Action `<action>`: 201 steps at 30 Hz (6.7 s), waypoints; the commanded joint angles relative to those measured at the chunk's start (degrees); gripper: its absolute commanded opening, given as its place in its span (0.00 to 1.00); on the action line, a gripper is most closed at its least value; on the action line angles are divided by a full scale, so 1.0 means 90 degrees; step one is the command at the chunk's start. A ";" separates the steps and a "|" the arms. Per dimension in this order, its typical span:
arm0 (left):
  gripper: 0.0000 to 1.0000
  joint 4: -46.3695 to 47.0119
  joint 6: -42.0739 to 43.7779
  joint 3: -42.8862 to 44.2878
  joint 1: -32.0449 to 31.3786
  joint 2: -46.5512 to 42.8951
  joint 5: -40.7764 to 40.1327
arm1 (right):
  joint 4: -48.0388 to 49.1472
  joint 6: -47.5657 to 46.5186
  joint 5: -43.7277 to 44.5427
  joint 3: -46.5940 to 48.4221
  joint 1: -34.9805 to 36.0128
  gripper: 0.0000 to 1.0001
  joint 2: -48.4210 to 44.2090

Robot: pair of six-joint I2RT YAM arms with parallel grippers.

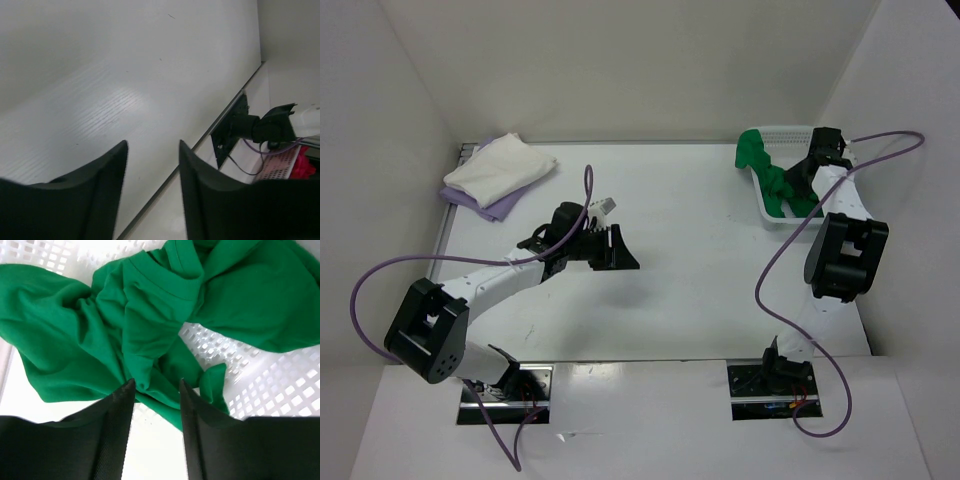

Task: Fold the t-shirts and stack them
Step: Grab crumpled tshirt from bin with the right arm, then move the tshirt to the center of the board, then flatten out the tshirt

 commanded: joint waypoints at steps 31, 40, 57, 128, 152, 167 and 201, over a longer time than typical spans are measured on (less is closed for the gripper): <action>0.96 0.0064 -0.0122 0.1000 0.0095 0.0753 0.0274 | 0.1989 0.1660 0.0141 -0.1093 0.0723 0.00 -0.2110; 0.93 0.0358 -0.1070 0.1167 0.0827 0.1164 0.0041 | 0.1620 0.0945 -0.3021 0.0837 0.1727 0.00 -0.3695; 0.93 0.0026 -0.1432 0.0473 0.3678 0.0501 -0.0145 | 0.2478 0.1230 -0.5700 0.0767 0.2970 0.00 -0.3509; 0.00 -0.0735 -0.0943 0.1927 0.3190 -0.0212 -0.0674 | -0.0555 -0.1534 -0.1275 -0.0784 0.4443 0.00 -0.3039; 0.00 -0.2592 -0.0357 0.7807 0.5399 -0.0857 -0.0693 | -0.0363 -0.0419 -0.5165 0.3428 0.4083 0.00 -0.4144; 0.00 -0.1362 -0.0211 0.2975 0.4551 -0.0360 -0.1355 | -0.0079 -0.1036 -0.4218 0.3229 0.2510 0.00 -0.0324; 0.27 -0.2142 -0.0367 -0.0952 0.3865 -0.2048 -0.1347 | 0.1853 -0.0753 -0.3248 -0.2773 0.2705 0.40 -0.0669</action>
